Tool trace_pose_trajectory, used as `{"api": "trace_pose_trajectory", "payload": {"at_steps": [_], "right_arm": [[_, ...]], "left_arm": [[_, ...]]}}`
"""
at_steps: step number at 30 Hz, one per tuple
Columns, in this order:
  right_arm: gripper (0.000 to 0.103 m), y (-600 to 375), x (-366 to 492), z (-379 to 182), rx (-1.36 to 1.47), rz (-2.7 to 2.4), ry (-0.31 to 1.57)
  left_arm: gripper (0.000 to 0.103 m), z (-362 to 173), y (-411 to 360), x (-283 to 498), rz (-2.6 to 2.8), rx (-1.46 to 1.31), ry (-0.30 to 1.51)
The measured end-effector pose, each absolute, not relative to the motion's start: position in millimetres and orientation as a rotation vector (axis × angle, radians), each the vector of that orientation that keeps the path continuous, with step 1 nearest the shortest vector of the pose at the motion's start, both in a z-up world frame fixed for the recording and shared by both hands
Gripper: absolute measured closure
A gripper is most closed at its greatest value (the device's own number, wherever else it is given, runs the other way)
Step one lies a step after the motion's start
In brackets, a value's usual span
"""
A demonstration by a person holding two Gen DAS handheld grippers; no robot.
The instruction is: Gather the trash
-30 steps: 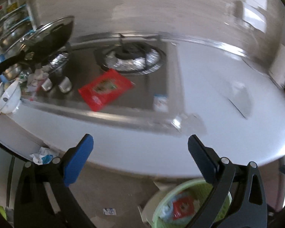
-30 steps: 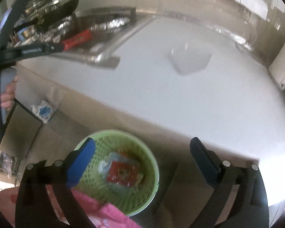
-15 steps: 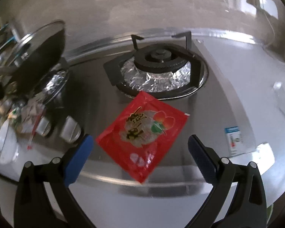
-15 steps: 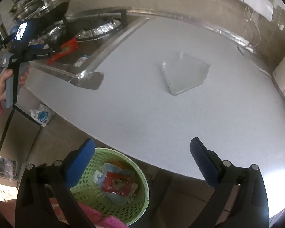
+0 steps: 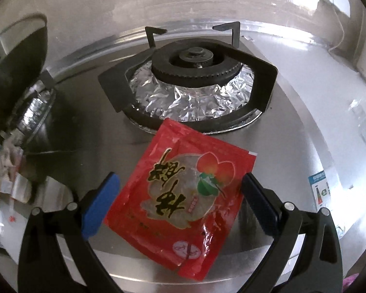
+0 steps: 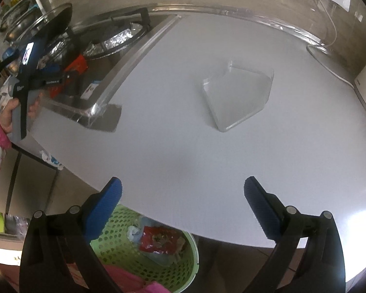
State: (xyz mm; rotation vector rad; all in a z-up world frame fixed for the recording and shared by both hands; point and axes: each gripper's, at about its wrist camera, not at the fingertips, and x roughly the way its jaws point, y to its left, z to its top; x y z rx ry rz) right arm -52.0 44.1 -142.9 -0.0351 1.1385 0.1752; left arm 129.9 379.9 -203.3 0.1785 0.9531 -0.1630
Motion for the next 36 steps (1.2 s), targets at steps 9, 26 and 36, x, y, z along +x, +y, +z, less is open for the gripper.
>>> {"api": "trace_pose_trajectory", "payload": {"at_steps": [9,26,36], "right_arm": [[0.004,45.0,-43.3,-138.8,-0.033,0.161,1.145],[0.004,48.6,-46.4,-143.3,-0.034,0.189,1.158],[0.004,34.7,-44.0,-143.6,-0.008,0.188,1.141]], "left_arm": [[0.006,-207.7,390.3,131.0,-0.214,0.096,0.919],[0.101,-196.9,357.6,107.4,-0.224,0.141,0.88],[0.101,-185.2,340.0,97.6,-0.214,0.129,0.874]]}}
